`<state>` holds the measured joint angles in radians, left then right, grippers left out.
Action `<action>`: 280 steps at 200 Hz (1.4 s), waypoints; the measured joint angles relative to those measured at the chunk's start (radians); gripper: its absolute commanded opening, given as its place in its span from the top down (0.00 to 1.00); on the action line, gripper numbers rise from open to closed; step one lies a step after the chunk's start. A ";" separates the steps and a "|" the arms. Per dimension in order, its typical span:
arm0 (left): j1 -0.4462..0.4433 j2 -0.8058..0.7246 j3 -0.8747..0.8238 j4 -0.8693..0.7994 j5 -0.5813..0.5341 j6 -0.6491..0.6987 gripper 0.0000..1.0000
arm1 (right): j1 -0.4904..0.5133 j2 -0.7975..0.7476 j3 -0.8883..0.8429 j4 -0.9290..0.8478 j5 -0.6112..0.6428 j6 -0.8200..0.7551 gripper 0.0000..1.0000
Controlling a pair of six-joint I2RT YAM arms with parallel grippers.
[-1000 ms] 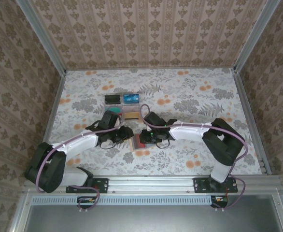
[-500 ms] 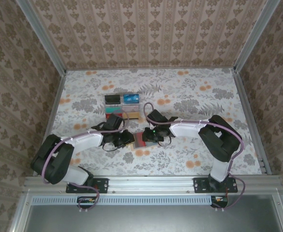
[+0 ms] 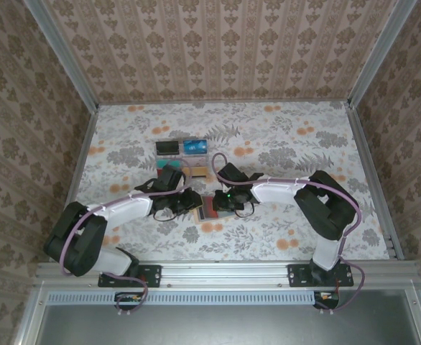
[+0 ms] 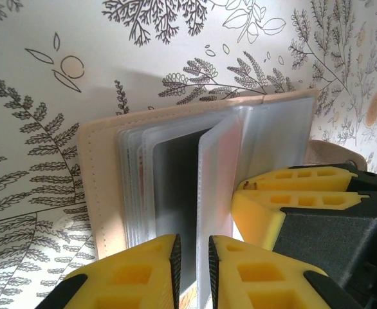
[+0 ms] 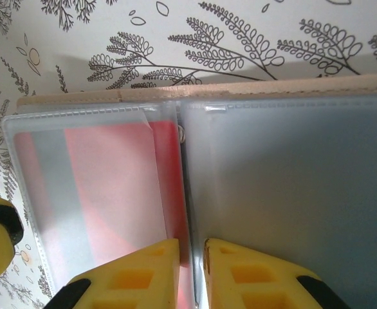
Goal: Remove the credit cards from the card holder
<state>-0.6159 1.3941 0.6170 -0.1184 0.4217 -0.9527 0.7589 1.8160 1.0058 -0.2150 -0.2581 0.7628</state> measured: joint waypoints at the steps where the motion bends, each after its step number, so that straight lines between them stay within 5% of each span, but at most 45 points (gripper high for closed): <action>1: 0.000 0.000 0.000 0.000 0.000 0.000 0.78 | 0.000 0.000 0.000 0.000 0.000 0.000 0.79; 220: -0.006 0.082 0.023 0.077 0.052 -0.020 0.75 | 0.000 -0.002 0.003 -0.001 -0.002 0.000 0.77; 280: -0.045 0.084 0.023 0.201 0.091 -0.044 0.72 | -0.007 -0.172 -0.013 -0.055 0.057 -0.011 0.72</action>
<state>-0.6605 1.4780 0.6403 0.0826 0.5125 -0.9966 0.7521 1.6444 0.9928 -0.2703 -0.2012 0.7513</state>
